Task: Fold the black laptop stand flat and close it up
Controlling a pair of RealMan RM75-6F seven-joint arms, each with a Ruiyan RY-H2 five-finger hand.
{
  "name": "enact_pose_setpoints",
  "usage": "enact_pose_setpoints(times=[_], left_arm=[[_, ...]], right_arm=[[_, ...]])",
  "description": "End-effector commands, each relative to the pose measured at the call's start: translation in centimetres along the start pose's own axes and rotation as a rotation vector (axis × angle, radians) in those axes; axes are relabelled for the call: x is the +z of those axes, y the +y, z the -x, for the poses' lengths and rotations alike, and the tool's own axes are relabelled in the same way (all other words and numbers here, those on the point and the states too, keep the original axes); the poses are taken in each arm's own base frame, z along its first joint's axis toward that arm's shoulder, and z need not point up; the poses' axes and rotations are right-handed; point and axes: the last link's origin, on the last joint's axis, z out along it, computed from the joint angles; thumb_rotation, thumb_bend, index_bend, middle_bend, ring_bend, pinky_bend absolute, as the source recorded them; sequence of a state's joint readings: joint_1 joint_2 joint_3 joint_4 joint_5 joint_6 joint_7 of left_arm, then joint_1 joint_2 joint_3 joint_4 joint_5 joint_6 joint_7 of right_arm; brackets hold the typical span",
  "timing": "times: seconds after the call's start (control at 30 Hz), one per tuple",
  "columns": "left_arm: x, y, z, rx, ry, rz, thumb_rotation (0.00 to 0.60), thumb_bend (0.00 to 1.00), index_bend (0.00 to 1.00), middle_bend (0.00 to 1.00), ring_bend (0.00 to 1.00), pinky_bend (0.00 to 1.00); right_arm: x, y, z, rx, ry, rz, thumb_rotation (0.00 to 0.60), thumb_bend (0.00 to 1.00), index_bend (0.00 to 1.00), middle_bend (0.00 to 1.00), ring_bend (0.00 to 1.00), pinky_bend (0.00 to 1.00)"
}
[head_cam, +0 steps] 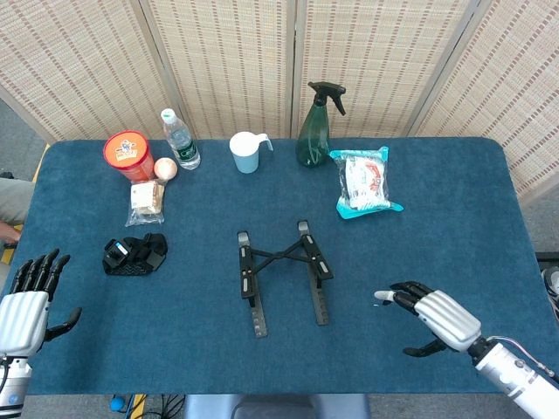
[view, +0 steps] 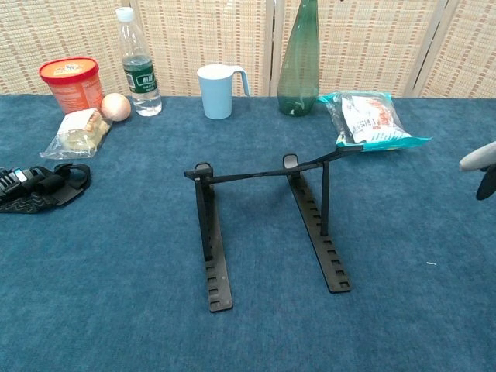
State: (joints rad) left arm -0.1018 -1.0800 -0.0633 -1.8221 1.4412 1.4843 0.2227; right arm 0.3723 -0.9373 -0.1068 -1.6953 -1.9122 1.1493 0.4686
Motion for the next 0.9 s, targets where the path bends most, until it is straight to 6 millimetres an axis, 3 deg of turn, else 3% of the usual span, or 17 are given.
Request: enact_pose_setpoints(times=[0.03,0.53,0.9], left_arm=[[0.0,0.0,0.0,0.001,-0.001,-0.002,0.6,0.23,0.07,0.02,0.01,0.01],[-0.3,-0.4,0.1,-0.001,-0.005,-0.016,0.6,0.23,0.09,0.02,0.01,0.01],[-0.9,-0.9,-0.1,-0.003,-0.004,-0.026,0.6,0.23,0.09,0.02,0.01,0.01]], right_arm=[[1.8,-0.6,0.7,0.012,-0.05,-0.047,0.6,0.0,0.19,0.32,0.14,0.16],[8.8,-2.4,2.0,0.034,-0.117,-0.153,0.6,0.0,0.19,0.33,0.14,0.16],[13.6,-4.1,1.2,0.096,-0.08,-0.19,0.6,0.0,0.19,0.31,0.14,0.16]])
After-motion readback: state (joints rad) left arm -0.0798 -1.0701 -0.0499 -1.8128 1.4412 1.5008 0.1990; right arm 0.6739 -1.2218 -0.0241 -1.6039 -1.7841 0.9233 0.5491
